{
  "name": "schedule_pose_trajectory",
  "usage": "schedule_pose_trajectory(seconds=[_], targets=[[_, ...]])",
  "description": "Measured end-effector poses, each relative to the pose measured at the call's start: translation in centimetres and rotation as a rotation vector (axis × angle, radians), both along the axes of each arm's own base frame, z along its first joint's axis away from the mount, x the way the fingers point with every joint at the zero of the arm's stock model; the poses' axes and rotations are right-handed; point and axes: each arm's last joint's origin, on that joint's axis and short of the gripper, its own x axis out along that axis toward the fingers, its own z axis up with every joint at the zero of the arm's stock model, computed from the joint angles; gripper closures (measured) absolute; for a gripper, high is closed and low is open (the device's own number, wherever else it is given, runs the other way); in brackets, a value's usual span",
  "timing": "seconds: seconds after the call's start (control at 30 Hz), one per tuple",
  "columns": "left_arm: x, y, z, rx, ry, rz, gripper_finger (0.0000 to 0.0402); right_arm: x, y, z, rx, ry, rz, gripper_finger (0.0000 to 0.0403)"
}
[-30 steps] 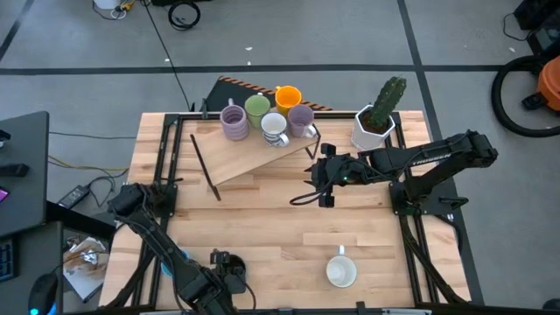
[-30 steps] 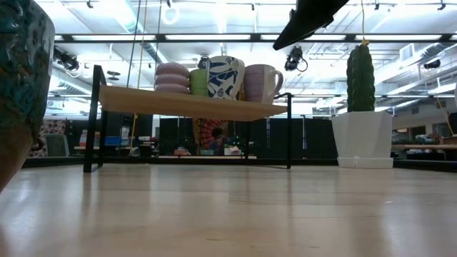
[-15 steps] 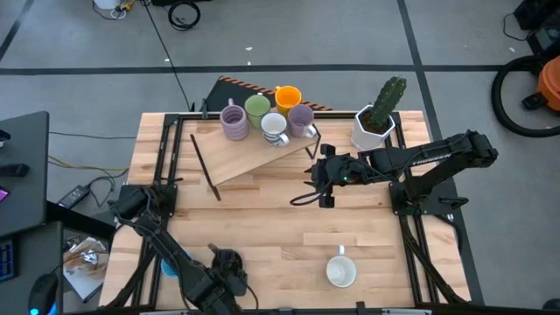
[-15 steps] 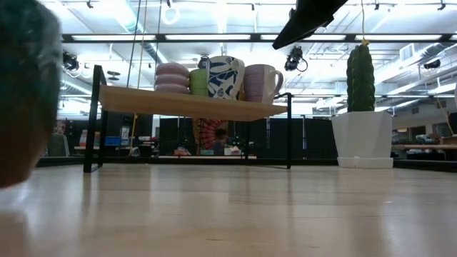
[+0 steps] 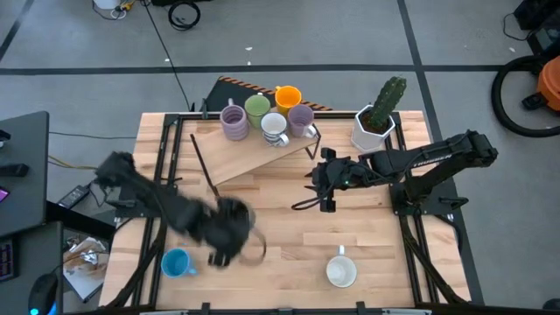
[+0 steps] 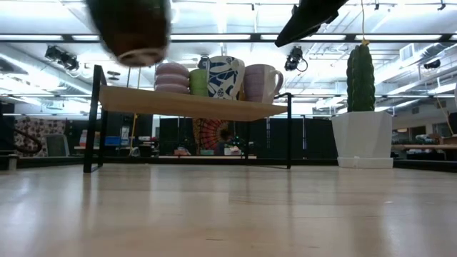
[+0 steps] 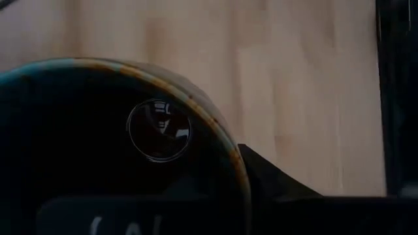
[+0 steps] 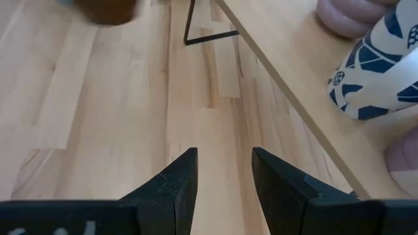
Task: Place coffee mugs
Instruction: Put the dark green mug on the shelf
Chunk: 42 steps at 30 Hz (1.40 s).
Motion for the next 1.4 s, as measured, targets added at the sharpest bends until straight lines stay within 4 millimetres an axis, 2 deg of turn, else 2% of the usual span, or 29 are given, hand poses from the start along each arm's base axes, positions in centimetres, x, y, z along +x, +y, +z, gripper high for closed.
schedule_pose_trajectory(seconds=[0.1, 0.2, 0.33, 0.67, 0.83, 1.07, 1.27, 1.4], targets=[[-0.5, 4.1, 2.4, -0.091, -0.051, 0.112, 0.0360, 0.0, 0.1, 0.0, 0.007, -0.002, -0.003, 0.0252], [-1.0, 7.4, 3.9, -0.165, -0.087, 0.198, 0.0359, 0.0, 0.1, 0.0, 0.022, -0.007, -0.016, 0.0252], [-1.8, 10.3, 4.8, -0.150, -0.086, 0.155, 0.0359, 0.0, 0.1, 0.0, 0.037, -0.010, -0.028, 0.0252], [-3.7, 15.2, 3.7, 0.054, 0.224, -0.089, 0.0358, 0.0, 0.1, 0.1, 0.017, -0.013, -0.010, 0.0252], [-5.1, 17.6, 4.6, 0.105, 0.203, -0.205, 0.0359, 0.1, -0.2, 0.1, -0.010, -0.017, -0.004, 0.0252], [-7.0, 21.1, 5.3, 0.100, 0.178, -0.152, 0.0359, 0.2, -0.4, 0.2, -0.025, -0.025, -0.001, 0.0252], [-7.8, 22.9, 5.3, 0.046, 0.150, -0.128, 0.0359, 0.2, -0.4, 0.2, -0.062, -0.011, 0.028, 0.0252], [-8.1, 23.6, 3.7, 0.022, 0.202, -0.144, 0.0359, 0.2, -0.4, 0.2, -0.070, -0.009, 0.036, 0.0252]])
